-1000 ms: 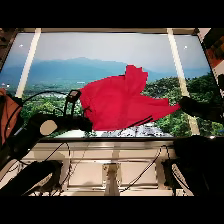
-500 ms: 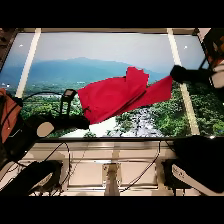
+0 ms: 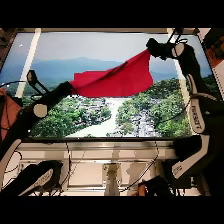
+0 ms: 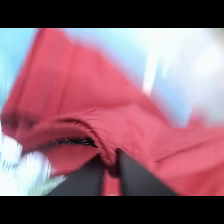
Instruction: Fold the clothes and pants, and hang the long-sleeved shirts on hangers.
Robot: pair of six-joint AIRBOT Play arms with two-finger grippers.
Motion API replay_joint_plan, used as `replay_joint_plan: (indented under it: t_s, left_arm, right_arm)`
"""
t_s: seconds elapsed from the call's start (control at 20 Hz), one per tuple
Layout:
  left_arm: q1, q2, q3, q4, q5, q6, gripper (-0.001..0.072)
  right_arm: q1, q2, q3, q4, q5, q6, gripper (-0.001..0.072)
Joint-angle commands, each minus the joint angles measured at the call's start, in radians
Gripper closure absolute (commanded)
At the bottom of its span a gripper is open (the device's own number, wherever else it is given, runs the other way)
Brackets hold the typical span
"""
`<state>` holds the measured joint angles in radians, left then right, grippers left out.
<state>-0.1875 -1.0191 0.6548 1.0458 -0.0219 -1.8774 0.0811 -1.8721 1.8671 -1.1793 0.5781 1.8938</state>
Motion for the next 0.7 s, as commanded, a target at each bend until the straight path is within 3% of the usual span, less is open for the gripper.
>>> replay_joint_plan:
  t_s: [0.0,0.05,0.2,0.3,0.35,0.4,0.45,0.5,0.6,0.65]
  left_arm:
    - [0.007,-0.148,0.004,-0.082,0.568,-0.009,0.0198]
    - [0.008,-0.176,0.015,-0.082,0.587,-0.009,0.0171]
    - [0.017,-0.219,0.035,-0.044,0.582,-0.008,0.0171]
    - [0.017,-0.208,0.035,0.055,0.571,-0.008,0.0172]
    - [0.017,-0.188,0.036,0.117,0.527,-0.008,0.0221]
    - [0.017,-0.160,0.036,0.163,0.441,-0.008,0.0280]
    - [0.017,-0.121,0.036,0.206,0.313,-0.007,0.0310]
    - [0.017,-0.080,0.036,0.240,0.172,-0.007,0.0339]
    - [0.017,-0.003,0.036,0.337,-0.073,-0.006,0.0610]
    - [0.017,0.039,0.036,0.397,-0.178,0.000,0.0617]
  right_arm:
    - [0.013,-0.152,0.106,0.014,-0.274,0.288,0.0503]
    - [0.013,-0.166,0.115,0.016,-0.282,0.334,0.0348]
    - [0.005,-0.166,0.126,0.003,-0.163,0.311,0.0322]
    - [-0.013,-0.164,0.158,-0.005,-0.005,0.187,0.0326]
    - [-0.027,-0.160,0.173,-0.005,0.069,0.112,0.0332]
    - [-0.045,-0.149,0.179,-0.005,0.149,0.043,0.0419]
    - [-0.065,-0.132,0.179,-0.005,0.227,-0.019,0.0664]
    - [-0.092,-0.113,0.179,-0.003,0.314,-0.065,0.0707]
    - [-0.155,-0.079,0.179,0.018,0.473,-0.174,0.0708]
    - [-0.191,-0.070,0.179,0.061,0.548,-0.243,0.0710]
